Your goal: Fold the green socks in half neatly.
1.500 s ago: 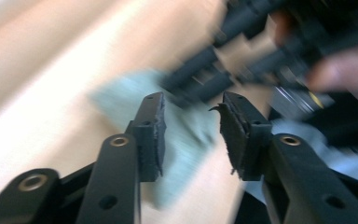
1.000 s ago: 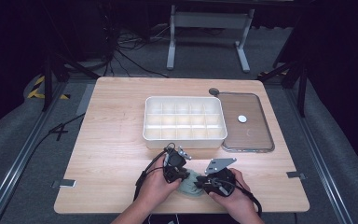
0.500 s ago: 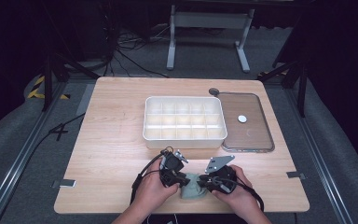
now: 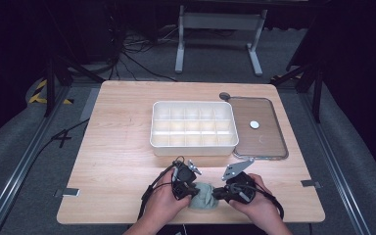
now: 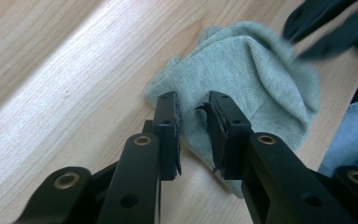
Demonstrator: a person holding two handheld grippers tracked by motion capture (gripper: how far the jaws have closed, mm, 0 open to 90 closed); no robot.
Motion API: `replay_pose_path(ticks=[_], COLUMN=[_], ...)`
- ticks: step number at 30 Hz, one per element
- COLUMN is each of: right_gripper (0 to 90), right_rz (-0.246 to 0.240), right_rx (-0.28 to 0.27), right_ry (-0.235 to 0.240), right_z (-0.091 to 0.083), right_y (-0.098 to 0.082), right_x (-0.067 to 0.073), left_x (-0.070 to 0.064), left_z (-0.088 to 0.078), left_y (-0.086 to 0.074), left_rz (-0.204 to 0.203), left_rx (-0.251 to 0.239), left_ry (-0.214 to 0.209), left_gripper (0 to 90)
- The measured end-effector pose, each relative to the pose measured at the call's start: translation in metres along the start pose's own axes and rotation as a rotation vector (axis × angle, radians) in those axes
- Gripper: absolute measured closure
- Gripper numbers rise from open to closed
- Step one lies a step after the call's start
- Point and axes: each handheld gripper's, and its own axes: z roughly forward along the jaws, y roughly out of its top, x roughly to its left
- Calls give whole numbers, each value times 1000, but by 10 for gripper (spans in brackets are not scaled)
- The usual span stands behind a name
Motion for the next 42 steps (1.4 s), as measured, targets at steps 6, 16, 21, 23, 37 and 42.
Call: replay_pose_path(ticks=[6,16,21,23,37,42], right_gripper=[790,794,797,798,830,832], right_rz=[-48,-76,-74,-71,-93,-87], right_rx=[49,71,61,60,53,40], right_ry=[-47,-69,-62,-54,-63,-65], right_z=[14,18,20,20,23,24], right_y=[3,6,8,8,11,12], right_x=[8,9,5,4,6,7], left_x=[1,29,32,29,22,21], left_z=[-4,-25,-17,-11,-3,-10], left_y=[-1,-16,-22,-22,-20,-19], left_rz=[-8,-46,-14,11,87,106], left_rx=[-18,-20,22,54,23,-51], left_ry=[-33,-52,-55,-67,-83,-110], left_gripper=[710,682,742,766,833,824])
